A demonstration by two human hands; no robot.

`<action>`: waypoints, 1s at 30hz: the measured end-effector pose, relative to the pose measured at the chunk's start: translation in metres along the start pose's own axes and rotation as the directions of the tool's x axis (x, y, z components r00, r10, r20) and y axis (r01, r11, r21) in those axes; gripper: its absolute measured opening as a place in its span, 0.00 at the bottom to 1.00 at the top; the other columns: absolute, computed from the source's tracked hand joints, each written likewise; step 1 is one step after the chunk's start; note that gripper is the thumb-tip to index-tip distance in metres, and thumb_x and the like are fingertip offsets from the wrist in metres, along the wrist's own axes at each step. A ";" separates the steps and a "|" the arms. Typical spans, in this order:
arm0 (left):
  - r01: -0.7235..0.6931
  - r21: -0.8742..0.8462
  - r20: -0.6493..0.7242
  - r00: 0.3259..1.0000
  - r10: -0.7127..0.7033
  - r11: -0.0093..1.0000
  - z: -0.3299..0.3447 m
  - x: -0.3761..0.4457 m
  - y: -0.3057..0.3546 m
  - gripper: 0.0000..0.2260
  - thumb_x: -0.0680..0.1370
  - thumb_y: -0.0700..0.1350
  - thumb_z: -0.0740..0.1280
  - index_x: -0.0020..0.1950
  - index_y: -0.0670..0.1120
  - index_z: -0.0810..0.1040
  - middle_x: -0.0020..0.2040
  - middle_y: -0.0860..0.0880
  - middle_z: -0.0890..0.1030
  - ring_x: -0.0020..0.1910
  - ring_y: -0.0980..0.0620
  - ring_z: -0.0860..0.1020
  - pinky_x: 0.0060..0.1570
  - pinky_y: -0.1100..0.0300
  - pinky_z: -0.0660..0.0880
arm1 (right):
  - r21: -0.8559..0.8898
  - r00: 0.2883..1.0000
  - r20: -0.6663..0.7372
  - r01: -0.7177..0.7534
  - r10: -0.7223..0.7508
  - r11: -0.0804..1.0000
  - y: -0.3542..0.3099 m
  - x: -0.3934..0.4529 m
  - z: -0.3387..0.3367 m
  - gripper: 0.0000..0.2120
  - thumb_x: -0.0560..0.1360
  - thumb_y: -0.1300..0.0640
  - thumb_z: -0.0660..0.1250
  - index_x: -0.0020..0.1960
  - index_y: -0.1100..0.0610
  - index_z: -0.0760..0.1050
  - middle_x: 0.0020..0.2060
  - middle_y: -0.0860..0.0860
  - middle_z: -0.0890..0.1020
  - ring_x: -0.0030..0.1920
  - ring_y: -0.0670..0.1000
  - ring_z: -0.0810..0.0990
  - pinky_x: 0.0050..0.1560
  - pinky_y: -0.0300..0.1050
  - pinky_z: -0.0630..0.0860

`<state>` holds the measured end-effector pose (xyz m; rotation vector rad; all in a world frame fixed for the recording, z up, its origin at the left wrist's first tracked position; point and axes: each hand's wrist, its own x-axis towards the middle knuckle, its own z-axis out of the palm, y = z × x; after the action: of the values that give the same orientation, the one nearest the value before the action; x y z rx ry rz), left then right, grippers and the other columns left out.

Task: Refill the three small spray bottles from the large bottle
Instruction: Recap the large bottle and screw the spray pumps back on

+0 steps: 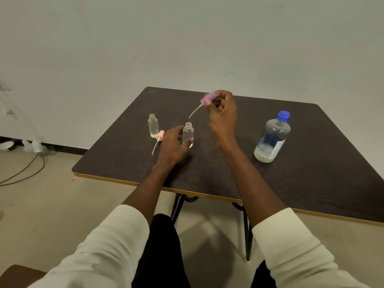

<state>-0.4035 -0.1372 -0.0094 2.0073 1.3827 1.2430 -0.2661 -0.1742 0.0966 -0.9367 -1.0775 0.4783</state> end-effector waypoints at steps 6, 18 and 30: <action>-0.009 -0.007 0.009 1.000 0.009 1.000 -0.001 -0.001 0.002 0.21 0.75 0.48 0.74 0.66 0.45 0.77 0.58 0.47 0.80 0.54 0.52 0.77 0.54 0.57 0.75 | -0.044 0.998 0.042 -0.053 0.055 0.998 0.013 -0.003 0.003 0.06 0.74 0.65 0.69 0.47 0.58 0.74 0.42 0.51 0.84 0.46 0.53 0.83 0.55 0.54 0.78; -0.036 -0.015 -0.007 0.999 0.036 0.999 0.000 -0.002 0.003 0.21 0.76 0.48 0.74 0.66 0.43 0.76 0.59 0.46 0.80 0.54 0.52 0.76 0.54 0.57 0.74 | -0.248 0.975 0.181 -0.078 0.126 0.966 0.042 -0.009 0.009 0.06 0.74 0.68 0.66 0.46 0.59 0.74 0.42 0.53 0.83 0.44 0.50 0.82 0.48 0.45 0.80; -0.045 -0.021 0.006 0.999 0.045 0.999 0.000 0.000 0.000 0.21 0.76 0.48 0.74 0.66 0.43 0.77 0.58 0.46 0.81 0.55 0.51 0.78 0.55 0.57 0.74 | -0.406 0.898 0.367 -0.081 0.244 0.910 0.059 -0.002 0.010 0.10 0.76 0.67 0.67 0.55 0.58 0.78 0.50 0.51 0.84 0.52 0.47 0.82 0.54 0.38 0.78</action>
<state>-0.4032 -0.1375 -0.0097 2.0370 1.3232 1.2633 -0.2697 -0.1397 0.0479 -1.3193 -1.5183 0.6394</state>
